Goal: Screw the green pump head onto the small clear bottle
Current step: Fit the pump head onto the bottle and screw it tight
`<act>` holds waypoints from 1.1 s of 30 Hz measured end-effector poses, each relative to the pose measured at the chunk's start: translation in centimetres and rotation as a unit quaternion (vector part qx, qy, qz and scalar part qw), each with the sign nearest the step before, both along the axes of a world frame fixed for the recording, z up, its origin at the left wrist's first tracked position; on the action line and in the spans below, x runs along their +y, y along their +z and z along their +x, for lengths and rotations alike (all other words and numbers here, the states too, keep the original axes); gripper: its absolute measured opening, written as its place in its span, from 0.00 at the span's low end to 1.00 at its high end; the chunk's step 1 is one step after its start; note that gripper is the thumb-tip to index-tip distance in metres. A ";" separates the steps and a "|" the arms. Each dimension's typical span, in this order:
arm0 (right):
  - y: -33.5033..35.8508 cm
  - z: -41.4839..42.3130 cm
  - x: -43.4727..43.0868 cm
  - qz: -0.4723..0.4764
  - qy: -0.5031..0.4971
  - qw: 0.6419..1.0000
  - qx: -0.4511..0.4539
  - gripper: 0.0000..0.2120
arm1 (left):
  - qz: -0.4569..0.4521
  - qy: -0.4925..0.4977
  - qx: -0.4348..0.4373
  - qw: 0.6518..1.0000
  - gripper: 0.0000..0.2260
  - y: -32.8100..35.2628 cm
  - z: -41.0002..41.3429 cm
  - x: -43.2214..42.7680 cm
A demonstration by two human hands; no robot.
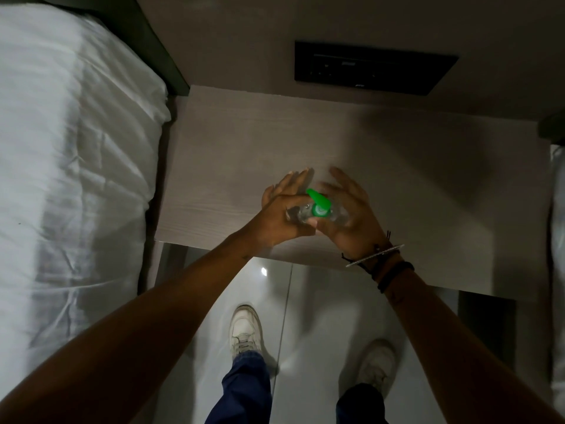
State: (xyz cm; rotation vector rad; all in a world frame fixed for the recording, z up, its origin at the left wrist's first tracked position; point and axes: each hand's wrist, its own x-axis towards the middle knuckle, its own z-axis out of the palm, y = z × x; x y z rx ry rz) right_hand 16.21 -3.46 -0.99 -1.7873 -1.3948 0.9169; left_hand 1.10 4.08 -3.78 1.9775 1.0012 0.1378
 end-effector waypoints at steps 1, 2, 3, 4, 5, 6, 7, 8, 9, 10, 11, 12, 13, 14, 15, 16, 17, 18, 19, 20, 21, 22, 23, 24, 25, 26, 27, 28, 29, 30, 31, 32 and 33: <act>0.1 0.0 0.0 0.009 0.008 1.000 -0.014 0.24 | -0.001 0.002 -0.003 1.000 0.24 0.0 0.1 0.0; 0.1 -0.1 0.0 0.015 0.001 0.999 -0.029 0.21 | -0.003 0.001 -0.008 1.000 0.24 0.1 0.1 0.0; 0.2 -0.3 0.2 0.019 -0.016 0.999 -0.043 0.22 | -0.004 -0.002 -0.013 1.000 0.25 0.2 0.1 0.1; 0.3 -0.5 0.4 0.020 -0.036 0.997 -0.060 0.25 | -0.006 -0.006 -0.017 1.000 0.26 0.3 0.1 0.1; 0.4 -0.8 0.5 0.015 -0.055 0.996 -0.071 0.30 | -0.009 -0.008 -0.022 1.000 0.28 0.4 0.0 0.1; 0.4 -0.9 0.6 0.003 -0.067 0.996 -0.065 0.35 | -0.011 -0.007 -0.028 1.000 0.28 0.5 -0.1 0.0; 0.4 -0.9 0.5 -0.007 -0.071 0.997 -0.043 0.38 | -0.013 -0.005 -0.034 0.999 0.29 0.5 -0.1 -0.1; 0.4 -0.8 0.4 -0.012 -0.062 0.998 -0.014 0.38 | -0.014 -0.003 -0.038 0.999 0.29 0.6 -0.1 -0.1; 0.3 -0.6 0.2 -0.012 -0.043 0.999 0.007 0.36 | -0.011 0.001 -0.039 0.999 0.29 0.7 0.0 -0.2; 0.2 -0.3 0.0 -0.005 -0.021 1.000 0.012 0.31 | -0.008 0.004 -0.038 0.999 0.30 0.6 0.1 -0.3; 0.1 -0.2 -0.1 0.003 -0.009 1.000 0.005 0.27 | -0.005 0.003 -0.036 0.999 0.31 0.6 0.2 -0.3; 0.1 -0.1 -0.2 0.010 -0.011 1.000 -0.007 0.25 | -0.005 0.000 -0.031 1.000 0.31 0.5 0.3 -0.3; 0.0 -0.2 -0.2 0.015 -0.030 0.999 -0.014 0.24 | -0.008 0.000 -0.024 1.000 0.31 0.5 0.3 -0.3; 0.2 -0.3 -0.1 0.024 -0.056 0.998 -0.016 0.24 | -0.014 0.002 -0.017 1.000 0.30 0.6 0.3 -0.2; 0.3 -0.6 0.0 0.040 -0.083 0.996 -0.017 0.23 | -0.019 0.005 -0.014 1.000 0.29 0.6 0.3 0.0; 0.5 -0.9 0.0 0.058 -0.108 0.992 -0.021 0.21 | -0.024 0.007 -0.012 1.000 0.28 0.7 0.2 0.1; 0.6 -1.4 0.0 0.075 -0.129 0.988 -0.028 0.19 | -0.027 0.009 -0.011 1.000 0.28 0.8 0.1 0.2; 0.7 -1.8 -0.1 0.085 -0.142 0.985 -0.039 0.20 | -0.029 0.009 -0.009 0.999 0.27 1.0 0.1 0.3; 0.9 -2.1 -0.3 0.088 -0.146 0.984 -0.046 0.23 | -0.031 0.008 -0.006 0.999 0.27 1.2 0.0 0.2; 1.1 -2.3 -0.5 0.083 -0.145 0.985 -0.039 0.25 | -0.030 0.006 -0.004 1.000 0.27 1.3 0.0 0.2; 1.0 -2.2 -0.7 0.070 -0.140 0.987 -0.025 0.26 | -0.026 0.002 0.000 1.000 0.27 1.4 0.0 0.1; 1.0 -2.1 -1.0 0.049 -0.132 0.990 -0.025 0.25 | -0.018 -0.003 0.005 1.000 0.26 1.4 0.0 0.0; 1.0 -1.8 -1.4 0.025 -0.127 0.991 -0.036 0.27 | -0.011 -0.007 0.010 1.000 0.26 1.5 0.0 -0.2; 1.1 -1.5 -1.7 0.008 -0.122 0.991 -0.046 0.33 | -0.006 -0.008 0.014 1.000 0.26 1.5 0.0 -0.2; 1.4 -1.1 -1.9 0.008 -0.115 0.993 -0.040 0.37 | -0.004 -0.004 0.014 1.000 0.26 1.4 0.0 -0.3; 1.8 -0.8 -1.9 0.028 -0.103 0.993 -0.046 0.35 | -0.006 0.002 0.008 1.000 0.26 1.3 0.0 -0.4; 2.4 -0.6 -1.9 0.056 -0.088 0.993 -0.061 0.28 | -0.009 0.010 -0.004 1.000 0.26 1.2 0.1 -0.6; 3.0 -0.5 -1.7 0.079 -0.074 0.990 -0.090 0.19 | -0.016 0.018 -0.019 1.000 0.26 1.0 0.1 -0.8; 3.4 -0.4 -1.5 0.096 -0.069 0.985 -0.123 0.13 | -0.021 0.023 -0.033 0.999 0.26 0.9 0.0 -0.9; 3.7 -0.4 -1.2 0.108 -0.070 0.978 -0.162 0.11 | -0.024 0.024 -0.042 0.999 0.26 0.6 -0.1 -1.0; 3.9 -0.4 -0.9 0.122 -0.070 0.970 -0.198 0.11 | -0.027 0.021 -0.047 0.998 0.25 0.4 -0.1 -1.0; 4.2 -0.5 -0.6 0.127 -0.061 0.964 -0.227 0.12 | -0.027 0.018 -0.044 0.999 0.24 0.2 -0.3 -1.0; 4.4 -0.5 -0.4 0.122 -0.046 0.959 -0.252 0.13 | -0.027 0.016 -0.037 0.999 0.24 0.1 -0.3 -1.0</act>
